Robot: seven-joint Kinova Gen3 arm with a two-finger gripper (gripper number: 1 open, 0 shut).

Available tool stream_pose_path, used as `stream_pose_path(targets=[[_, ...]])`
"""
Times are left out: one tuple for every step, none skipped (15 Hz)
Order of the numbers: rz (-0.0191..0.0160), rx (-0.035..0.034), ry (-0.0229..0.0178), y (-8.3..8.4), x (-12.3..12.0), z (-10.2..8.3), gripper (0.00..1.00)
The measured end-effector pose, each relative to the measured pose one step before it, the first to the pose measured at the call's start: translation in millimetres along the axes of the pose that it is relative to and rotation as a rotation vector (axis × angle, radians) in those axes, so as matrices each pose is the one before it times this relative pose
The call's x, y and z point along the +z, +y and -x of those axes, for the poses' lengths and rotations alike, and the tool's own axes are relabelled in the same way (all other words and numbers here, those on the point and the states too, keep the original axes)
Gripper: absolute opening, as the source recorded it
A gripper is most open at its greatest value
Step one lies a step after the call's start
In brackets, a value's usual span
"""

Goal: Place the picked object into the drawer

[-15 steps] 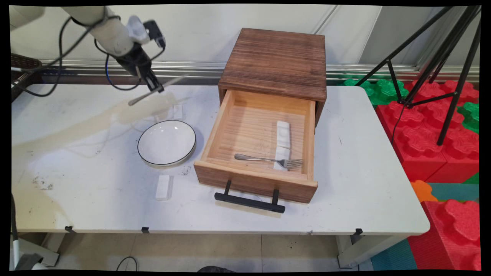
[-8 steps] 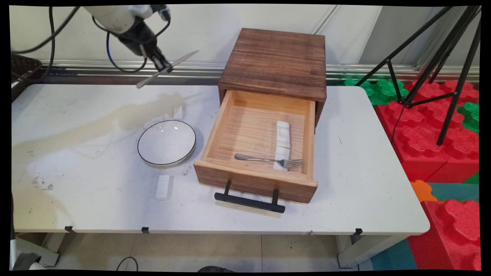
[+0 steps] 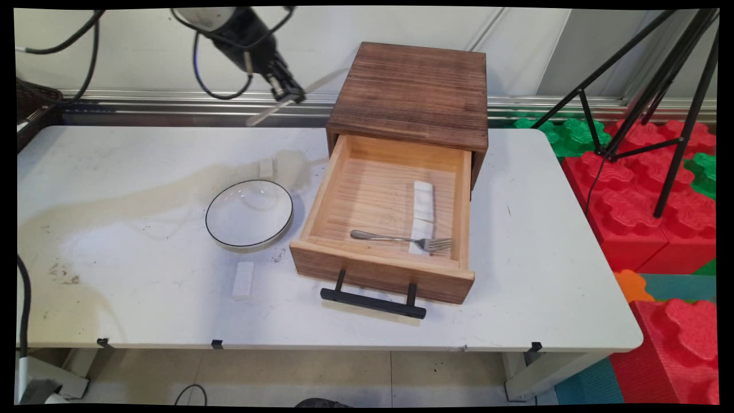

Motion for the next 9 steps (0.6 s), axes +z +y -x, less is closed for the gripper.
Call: stream_pose_path(targets=[[0.01224,0.01310,0.00868,4.55,-1.02,-5.54,0.00],[0.01868,0.01980,0.01326,6.76,-0.64,-8.97,0.00],[0.01647,0.01693,0.01032,5.47,0.65,-7.98,0.00],[0.01740,0.01564,0.00932,5.48,1.09,-7.40,0.00],[0.01696,0.01380,0.00915,5.11,1.18,-6.80,0.00],[0.01920,0.01449,0.00971,5.23,2.27,-7.48,0.00],[0.01796,0.01340,0.00849,4.55,2.52,-6.93,0.00],[0.01889,0.01337,0.01004,4.54,3.15,-7.35,0.00],[0.01492,0.01024,0.00759,3.30,2.88,-5.71,0.00]])
